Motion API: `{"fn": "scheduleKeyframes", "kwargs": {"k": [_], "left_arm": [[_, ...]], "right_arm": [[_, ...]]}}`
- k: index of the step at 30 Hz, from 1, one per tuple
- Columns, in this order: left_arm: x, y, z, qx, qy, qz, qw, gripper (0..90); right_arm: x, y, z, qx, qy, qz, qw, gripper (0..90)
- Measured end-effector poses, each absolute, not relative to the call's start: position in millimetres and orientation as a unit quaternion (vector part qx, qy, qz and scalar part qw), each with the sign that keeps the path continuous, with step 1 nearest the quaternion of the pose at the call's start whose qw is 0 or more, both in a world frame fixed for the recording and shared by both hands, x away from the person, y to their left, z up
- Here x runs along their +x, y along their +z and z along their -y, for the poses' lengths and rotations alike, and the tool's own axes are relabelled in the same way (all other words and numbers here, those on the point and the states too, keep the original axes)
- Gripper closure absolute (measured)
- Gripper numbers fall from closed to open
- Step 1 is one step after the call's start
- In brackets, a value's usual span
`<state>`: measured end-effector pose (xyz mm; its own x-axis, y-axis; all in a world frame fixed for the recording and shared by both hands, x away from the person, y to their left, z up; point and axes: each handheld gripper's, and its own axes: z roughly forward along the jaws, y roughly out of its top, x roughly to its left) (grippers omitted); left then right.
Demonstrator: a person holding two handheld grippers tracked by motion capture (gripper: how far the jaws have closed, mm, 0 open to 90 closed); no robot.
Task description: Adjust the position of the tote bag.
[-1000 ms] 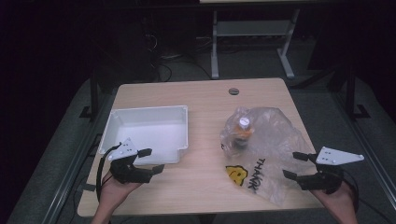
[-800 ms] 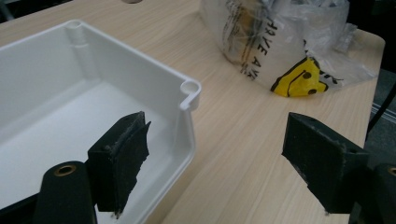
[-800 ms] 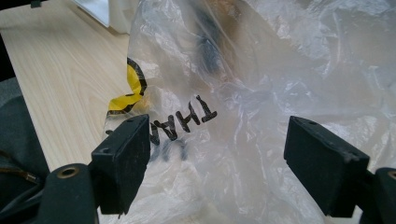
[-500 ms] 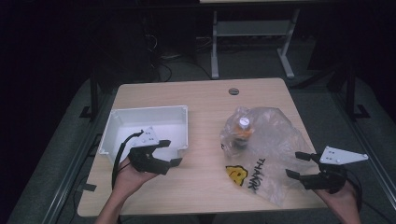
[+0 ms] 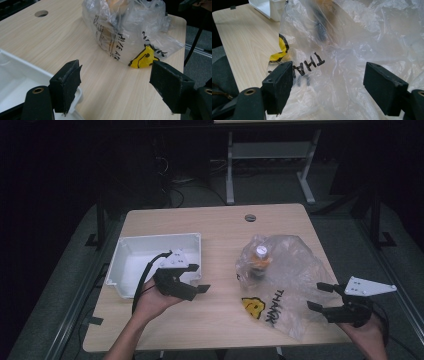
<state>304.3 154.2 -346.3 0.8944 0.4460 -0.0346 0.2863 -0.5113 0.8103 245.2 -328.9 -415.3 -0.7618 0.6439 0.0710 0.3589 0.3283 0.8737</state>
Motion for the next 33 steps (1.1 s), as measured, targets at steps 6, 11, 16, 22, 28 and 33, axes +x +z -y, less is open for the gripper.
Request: {"fn": "scheduleKeyframes", "kwargs": {"k": [6,11,16,22,28,33], "left_arm": [[316.6,-340.8,-131.3,0.872,0.078,-0.195,0.442,23.6],[325.6,-335.7,-113.0,0.877,0.069,-0.177,0.442,25.1],[335.0,-331.2,-94.2,0.881,0.066,-0.17,0.438,25.6],[346.6,-327.8,-75.1,0.884,0.064,-0.161,0.435,27.5],[356.2,-330.7,-59.3,0.888,0.056,-0.155,0.429,28.5],[360.7,-329.9,-51.1,0.894,0.062,-0.148,0.418,29.9]], "right_arm": [[244.7,-414.5,330.8,0.312,0.489,-0.801,0.148,23.2],[243.3,-415.2,331.2,0.311,0.492,-0.8,0.145,24.2],[241.4,-414.9,333.6,0.313,0.492,-0.799,0.148,24.2],[241.1,-413.0,336.3,0.313,0.498,-0.794,0.153,24.4],[240.3,-412.1,337.2,0.313,0.499,-0.793,0.155,24.4],[240.9,-411.9,337.5,0.313,0.501,-0.792,0.155,24.6]]}}
